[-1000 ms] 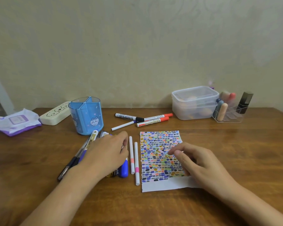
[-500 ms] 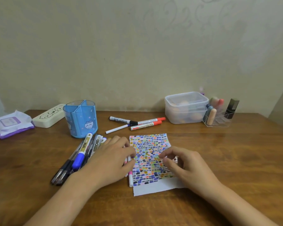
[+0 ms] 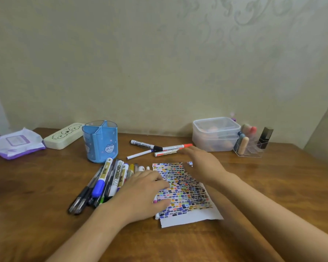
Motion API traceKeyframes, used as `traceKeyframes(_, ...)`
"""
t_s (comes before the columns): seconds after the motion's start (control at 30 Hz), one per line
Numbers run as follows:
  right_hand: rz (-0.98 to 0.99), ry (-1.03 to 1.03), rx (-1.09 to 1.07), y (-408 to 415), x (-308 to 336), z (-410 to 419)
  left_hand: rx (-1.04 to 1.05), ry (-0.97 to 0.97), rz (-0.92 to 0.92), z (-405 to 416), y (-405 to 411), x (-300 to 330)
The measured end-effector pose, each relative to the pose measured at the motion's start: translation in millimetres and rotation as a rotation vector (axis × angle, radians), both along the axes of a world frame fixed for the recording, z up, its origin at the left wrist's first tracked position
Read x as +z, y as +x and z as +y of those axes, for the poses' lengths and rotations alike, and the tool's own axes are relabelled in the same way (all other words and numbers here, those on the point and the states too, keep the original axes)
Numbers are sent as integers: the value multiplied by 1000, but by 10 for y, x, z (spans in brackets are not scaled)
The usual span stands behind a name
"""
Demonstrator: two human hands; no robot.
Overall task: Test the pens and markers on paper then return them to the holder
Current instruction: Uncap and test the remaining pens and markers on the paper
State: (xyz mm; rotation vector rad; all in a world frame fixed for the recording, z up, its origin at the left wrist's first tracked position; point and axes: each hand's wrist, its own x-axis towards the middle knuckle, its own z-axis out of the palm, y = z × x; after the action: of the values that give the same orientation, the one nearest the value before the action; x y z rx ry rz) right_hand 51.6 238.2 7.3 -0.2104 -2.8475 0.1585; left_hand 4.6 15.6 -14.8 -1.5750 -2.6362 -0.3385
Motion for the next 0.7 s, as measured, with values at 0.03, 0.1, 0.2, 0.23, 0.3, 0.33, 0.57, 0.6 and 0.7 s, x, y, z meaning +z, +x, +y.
traceKeyframes(0.03,-20,15,-10,-123,-26,31,-3,3,-6,-3,-5,-4)
traceKeyframes(0.1,-50,41,-27,-325,-74,78,-9,3,-9,-6,-11,-10)
traceKeyframes(0.2,-72,98,-42,-545,-128,134,-18,-6,-5,-11,-29,-4)
traceKeyframes(0.23,-85,113,-48,-595,-139,146,-20,-8,-2,-15,-36,1)
traceKeyframes(0.3,-107,130,-63,-667,-143,153,-24,-13,-1,-21,-50,11)
traceKeyframes(0.33,-111,137,-68,-691,-148,156,-24,-18,-6,-23,-50,16)
traceKeyframes(0.57,-52,136,-67,-720,-184,163,-22,-37,-12,-29,-46,26)
traceKeyframes(0.6,-46,124,-68,-701,-184,166,-21,-39,-16,-34,-43,27)
traceKeyframes(0.7,5,102,-63,-596,-137,164,-23,-37,-20,-45,-32,38)
